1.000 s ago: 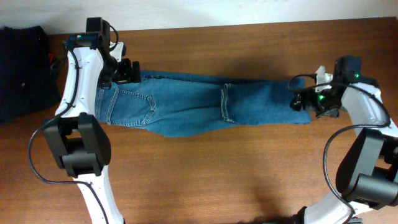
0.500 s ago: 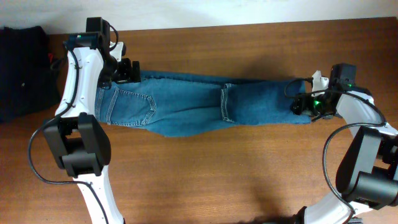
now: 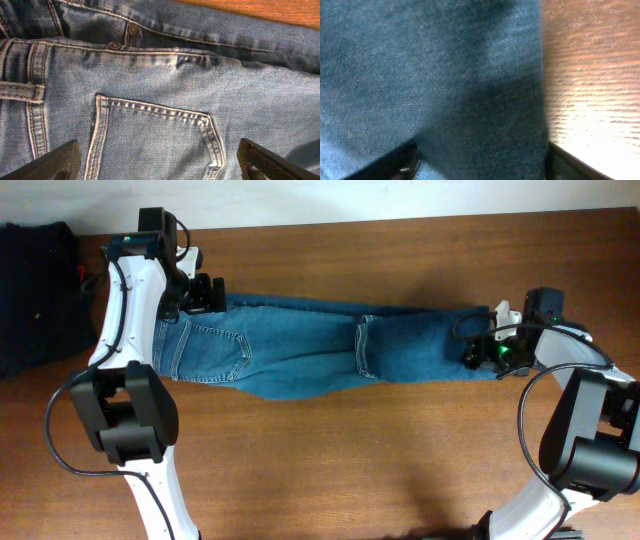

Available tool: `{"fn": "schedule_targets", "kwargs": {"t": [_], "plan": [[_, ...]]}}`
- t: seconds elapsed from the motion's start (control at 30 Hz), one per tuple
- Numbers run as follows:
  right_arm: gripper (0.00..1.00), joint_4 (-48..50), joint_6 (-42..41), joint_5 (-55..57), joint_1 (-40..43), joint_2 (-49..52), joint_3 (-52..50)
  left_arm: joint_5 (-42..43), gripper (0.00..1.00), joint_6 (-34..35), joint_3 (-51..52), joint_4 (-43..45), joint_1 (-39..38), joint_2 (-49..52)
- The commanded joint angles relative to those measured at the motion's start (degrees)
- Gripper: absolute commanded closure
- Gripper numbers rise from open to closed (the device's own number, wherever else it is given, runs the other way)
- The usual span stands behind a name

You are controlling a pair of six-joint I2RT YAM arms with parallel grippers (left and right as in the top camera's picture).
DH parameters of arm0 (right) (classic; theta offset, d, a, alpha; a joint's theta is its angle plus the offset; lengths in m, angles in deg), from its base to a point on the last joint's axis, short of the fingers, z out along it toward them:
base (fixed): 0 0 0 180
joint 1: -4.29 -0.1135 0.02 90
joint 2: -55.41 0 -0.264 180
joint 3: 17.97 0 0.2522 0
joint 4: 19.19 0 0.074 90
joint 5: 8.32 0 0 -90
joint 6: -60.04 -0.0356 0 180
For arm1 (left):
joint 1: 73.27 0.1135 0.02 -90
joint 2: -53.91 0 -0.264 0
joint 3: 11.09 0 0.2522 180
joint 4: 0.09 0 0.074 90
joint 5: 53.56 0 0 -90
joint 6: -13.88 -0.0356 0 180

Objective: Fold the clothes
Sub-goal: 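Move the right gripper to the new right fold edge and grasp it, then fold the grasped right end leftward over onto the waistband half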

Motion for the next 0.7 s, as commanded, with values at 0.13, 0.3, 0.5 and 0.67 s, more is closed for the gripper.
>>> {"fn": "schedule_targets", "kwargs": {"t": [0.13,0.3,0.5,0.67], "plan": [[0.92,-0.15,0.2,-1.09,0.44,0.55,-0.5,0.39,0.01,-0.09,-1.25,1.01,0.35,0.61],[0.96,-2.4,0.22,-2.47,0.5,0.44,2.91,0.42,0.01,-0.09,-1.27,1.42,0.35,0.61],[0.96,-13.79,0.2,-2.47,2.49,-0.22,16.37,0.68,0.01,-0.07,-1.66,1.38,0.33,0.61],[0.96,-23.15,2.43,-2.25,5.01,-0.22,28.46,1.79,0.01,-0.04,-4.83,0.85,0.28,0.61]]}}
